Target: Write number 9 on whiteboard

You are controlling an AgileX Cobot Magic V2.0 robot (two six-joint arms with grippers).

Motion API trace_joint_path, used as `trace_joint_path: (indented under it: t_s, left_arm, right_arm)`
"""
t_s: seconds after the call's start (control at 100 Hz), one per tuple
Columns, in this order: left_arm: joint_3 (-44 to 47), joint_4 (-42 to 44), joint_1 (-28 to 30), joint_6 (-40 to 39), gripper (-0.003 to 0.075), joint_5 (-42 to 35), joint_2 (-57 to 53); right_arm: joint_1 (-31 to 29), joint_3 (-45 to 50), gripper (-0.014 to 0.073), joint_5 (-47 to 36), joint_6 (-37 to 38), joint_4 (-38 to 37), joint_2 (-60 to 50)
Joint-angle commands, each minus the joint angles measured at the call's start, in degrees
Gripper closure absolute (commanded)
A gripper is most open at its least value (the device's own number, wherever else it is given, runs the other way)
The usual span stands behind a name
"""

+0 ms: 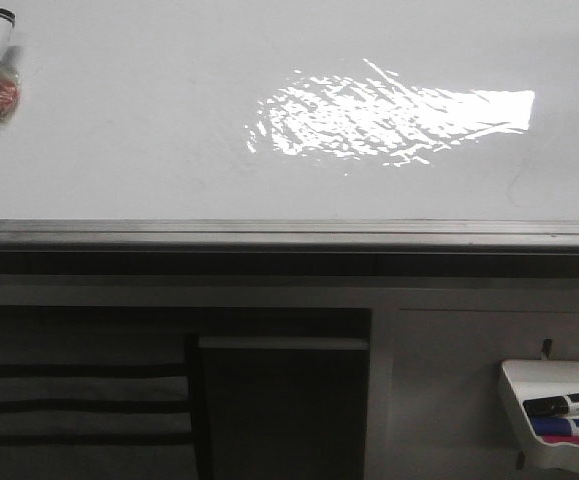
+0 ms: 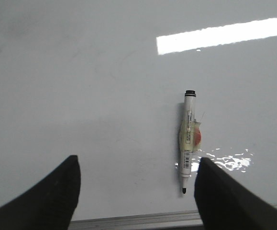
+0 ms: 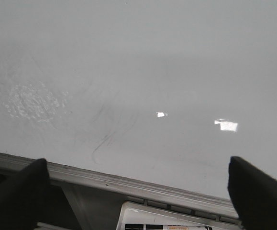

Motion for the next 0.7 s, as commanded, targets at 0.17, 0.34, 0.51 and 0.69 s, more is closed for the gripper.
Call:
trace_joint_path:
  t_s: [0.17,0.34,0.51,0.69]
  left_arm:
    - [-3.54,-3.55,-0.41,-0.34,0.0249,-5.14,10.62]
    - [-5.48,-3.59,-5.5,-0.34,0.0249,-5.78,19.8]
    - [-7.0,-1.19,-8.43,-0.34,0.0249,-10.93,29.44]
    - [-7.14,-0.82,-8.31,-0.34,0.0249,-19.73,38.95]
  right_arm:
    - [-0.49,-2.02,-0.0073,-4.3,-0.15,-0.49,0.68]
    - [-0.49,-2.02,-0.0073,-4.3,-0.15,-0.49,0.68]
    - [-0.49,-2.02,-0.0073,-4.3,-0.15,-0.49,0.68]
    - [-0.49,-2.02,-0.0073,-4.18,-0.15,-0.49,0.68]
